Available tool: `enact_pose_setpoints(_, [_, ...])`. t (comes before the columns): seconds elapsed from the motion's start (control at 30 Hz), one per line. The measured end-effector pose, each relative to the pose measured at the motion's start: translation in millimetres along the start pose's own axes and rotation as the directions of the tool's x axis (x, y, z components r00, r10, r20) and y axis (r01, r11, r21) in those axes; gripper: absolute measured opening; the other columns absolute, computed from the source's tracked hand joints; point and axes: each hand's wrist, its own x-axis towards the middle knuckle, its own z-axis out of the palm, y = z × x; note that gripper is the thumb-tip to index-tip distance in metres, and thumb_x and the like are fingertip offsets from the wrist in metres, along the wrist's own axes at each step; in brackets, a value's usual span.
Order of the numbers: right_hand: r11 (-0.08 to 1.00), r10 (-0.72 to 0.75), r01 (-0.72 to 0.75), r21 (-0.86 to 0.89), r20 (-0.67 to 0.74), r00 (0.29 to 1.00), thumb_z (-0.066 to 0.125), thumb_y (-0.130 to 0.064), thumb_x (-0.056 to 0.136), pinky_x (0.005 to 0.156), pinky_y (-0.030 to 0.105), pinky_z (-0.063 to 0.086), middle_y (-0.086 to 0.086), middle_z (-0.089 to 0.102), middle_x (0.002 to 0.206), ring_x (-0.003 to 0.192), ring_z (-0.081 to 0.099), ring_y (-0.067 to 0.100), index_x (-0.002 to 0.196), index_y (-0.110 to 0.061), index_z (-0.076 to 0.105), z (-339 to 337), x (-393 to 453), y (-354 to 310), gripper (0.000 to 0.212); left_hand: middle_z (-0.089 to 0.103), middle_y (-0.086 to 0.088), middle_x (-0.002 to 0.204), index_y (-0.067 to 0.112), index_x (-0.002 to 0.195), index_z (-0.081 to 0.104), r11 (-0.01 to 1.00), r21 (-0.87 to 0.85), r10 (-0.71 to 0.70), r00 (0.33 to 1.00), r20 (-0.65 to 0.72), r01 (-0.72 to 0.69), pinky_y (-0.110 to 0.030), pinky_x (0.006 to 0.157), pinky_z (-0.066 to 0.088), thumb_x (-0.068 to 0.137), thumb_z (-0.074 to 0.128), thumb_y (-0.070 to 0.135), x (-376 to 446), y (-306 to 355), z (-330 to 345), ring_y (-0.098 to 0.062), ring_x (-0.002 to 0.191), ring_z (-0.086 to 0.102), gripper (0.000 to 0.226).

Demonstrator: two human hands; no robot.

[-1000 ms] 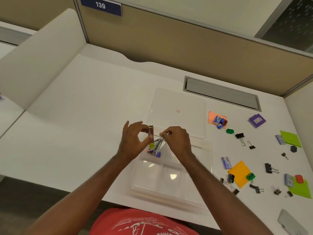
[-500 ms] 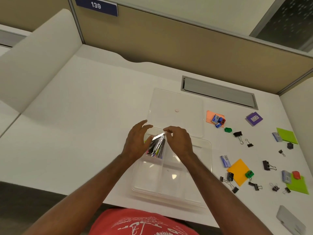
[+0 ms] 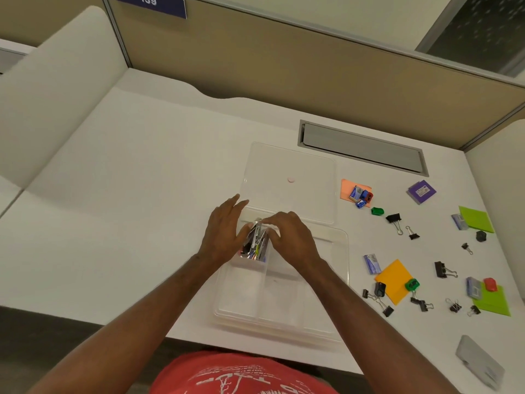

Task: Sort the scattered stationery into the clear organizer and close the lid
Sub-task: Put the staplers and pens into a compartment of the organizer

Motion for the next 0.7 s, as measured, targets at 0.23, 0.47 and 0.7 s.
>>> enact_pose_setpoints(0.23, [0.999, -0.038, 0.040, 0.008, -0.138, 0.990, 0.060, -0.019, 0.094, 0.102, 0.031, 0.041, -0.002, 0.062, 0.132, 0.124, 0.051, 0.020, 0.130, -0.022, 0.061, -23.7, -1.6, 27.0, 0.036, 0.037, -0.010, 0.156, 0.014, 0.146, 0.044, 0.997, 0.064, 0.032, 0.998, -0.048, -0.029, -0.053, 0.118, 0.026, 0.097, 0.061, 0.031, 11.6, 25.0, -1.2, -0.028, 0.146, 0.031, 0.055])
enact_pose_setpoints(0.47, [1.000, 0.022, -0.021, 0.003, -0.159, 0.987, 0.058, -0.028, 0.097, 0.116, 0.035, 0.028, 0.000, 0.042, 0.154, 0.143, 0.035, 0.019, 0.146, -0.024, 0.046, -55.0, -13.1, 72.6, 0.050, 0.034, -0.007, 0.159, 0.016, 0.147, 0.043, 0.994, 0.089, 0.067, 0.997, -0.037, -0.063, -0.051, 0.123, 0.017, 0.096, 0.061, 0.035, 20.5, 68.5, 22.9, -0.026, 0.149, 0.027, 0.057])
enact_pose_setpoints(0.7, [0.993, 0.097, -0.109, -0.055, -0.183, 0.978, 0.052, -0.037, 0.100, 0.120, 0.037, 0.017, 0.001, 0.024, 0.163, 0.151, 0.018, 0.020, 0.153, -0.023, 0.032, -85.6, -29.6, 123.2, 0.059, 0.033, -0.007, 0.159, 0.018, 0.149, 0.041, 0.983, 0.104, 0.150, 0.989, -0.013, -0.148, -0.050, 0.124, 0.014, 0.096, 0.060, 0.038, 30.1, 119.6, 59.4, -0.025, 0.151, 0.022, 0.060])
